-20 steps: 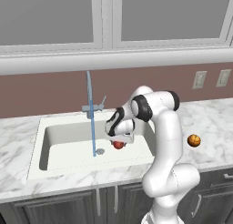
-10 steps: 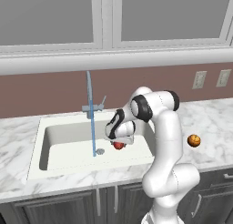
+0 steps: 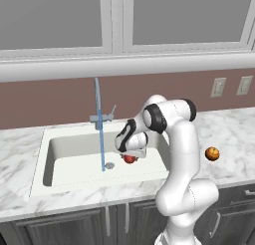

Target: Turn on the sink faucet. Then move the onion from the counter to the sink. Turn off the sink. Move the vegetable from the sink to the pot next to the stove. Finally move the pot to the front left burner.

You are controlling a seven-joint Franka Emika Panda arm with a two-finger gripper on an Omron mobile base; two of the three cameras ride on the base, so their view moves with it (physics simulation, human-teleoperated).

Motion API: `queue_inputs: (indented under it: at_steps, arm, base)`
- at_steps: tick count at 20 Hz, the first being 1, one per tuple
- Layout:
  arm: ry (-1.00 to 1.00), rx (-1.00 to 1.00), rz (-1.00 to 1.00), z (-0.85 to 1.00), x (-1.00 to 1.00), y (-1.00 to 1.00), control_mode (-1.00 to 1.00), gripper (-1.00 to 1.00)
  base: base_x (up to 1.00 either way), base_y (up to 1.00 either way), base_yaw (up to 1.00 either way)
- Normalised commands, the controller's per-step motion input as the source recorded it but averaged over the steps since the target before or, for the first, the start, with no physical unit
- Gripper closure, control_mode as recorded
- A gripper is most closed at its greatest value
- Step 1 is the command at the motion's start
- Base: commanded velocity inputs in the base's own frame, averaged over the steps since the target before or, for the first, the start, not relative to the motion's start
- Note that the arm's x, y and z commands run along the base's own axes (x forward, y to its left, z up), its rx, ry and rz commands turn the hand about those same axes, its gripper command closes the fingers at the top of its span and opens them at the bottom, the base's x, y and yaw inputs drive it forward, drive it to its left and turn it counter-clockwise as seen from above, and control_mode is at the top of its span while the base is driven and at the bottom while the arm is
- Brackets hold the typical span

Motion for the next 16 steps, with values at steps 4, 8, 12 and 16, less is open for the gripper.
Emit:
queue_inputs:
  at_steps: [4,8,12,16]
  arm:
    - [-0.02,0.00,0.00,0.15,-0.12,0.00,-1.00,-1.00]
    - [-0.01,0.00,0.00,0.26,-0.19,0.00,-1.00,-1.00]
    - [0.00,0.00,0.00,0.39,-0.14,0.00,-1.00,-1.00]
    - [0.00,0.00,0.00,0.43,-0.26,0.00,-1.00,-1.00]
  base:
    - [0.00,0.00,0.00]
    - [0.00,0.00,0.00]
    - [0.00,0.00,0.00]
    - [0.00,0.00,0.00]
